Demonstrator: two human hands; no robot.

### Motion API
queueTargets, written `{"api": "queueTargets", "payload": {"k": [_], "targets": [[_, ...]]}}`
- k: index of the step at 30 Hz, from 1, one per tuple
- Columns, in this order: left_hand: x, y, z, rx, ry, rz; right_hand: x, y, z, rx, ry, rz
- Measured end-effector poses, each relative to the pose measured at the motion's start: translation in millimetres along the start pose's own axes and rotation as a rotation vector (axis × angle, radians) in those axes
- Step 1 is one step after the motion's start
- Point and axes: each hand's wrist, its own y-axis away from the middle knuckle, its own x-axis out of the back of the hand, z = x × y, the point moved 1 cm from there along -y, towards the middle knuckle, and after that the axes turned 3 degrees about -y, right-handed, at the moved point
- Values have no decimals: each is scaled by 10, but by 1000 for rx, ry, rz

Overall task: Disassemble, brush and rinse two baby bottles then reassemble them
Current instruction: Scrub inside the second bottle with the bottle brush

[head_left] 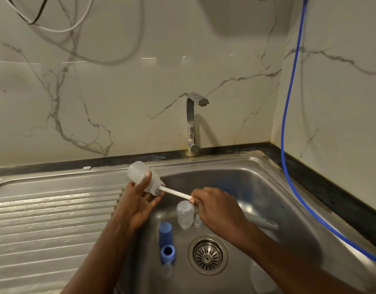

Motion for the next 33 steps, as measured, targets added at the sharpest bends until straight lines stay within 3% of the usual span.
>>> {"api": "queueTargets", "payload": {"k": [4, 8, 10, 12, 15, 18, 21, 23, 27, 29, 31, 33], "targets": [[21, -24, 21, -36, 105, 3, -15, 2, -71, 6, -29, -61], [90, -45, 117, -53, 254, -90, -37, 7, -66, -263, -843, -441], [117, -25, 121, -15, 277, -139, -13, 62, -27, -304, -985, -515], [141, -22, 56, 20, 214, -155, -35, 90, 4, -278, -896, -406], [137, -38, 43, 28, 158, -119, -62, 38, 47, -88, -517, -131], [72, -17, 92, 17, 143, -76, -51, -20, 36, 40, -347, -91], [67, -16, 58, 8, 133, 17, -23, -7, 29, 52, -122, -76], [89, -23, 56, -4, 149, 31, -24, -1, -17, 41, -190, -140], [73, 25, 145, -41, 174, -89, -7, -4, -61, -232, -883, -482], [70, 52, 165, -18, 223, -176, 74, 22, -57, -307, -1091, -601], [42, 77, 129, 16, 203, -220, 99, 38, -56, -297, -1076, -586], [16, 67, 81, -7, 161, -192, 74, 51, -60, -259, -897, -461]]}}
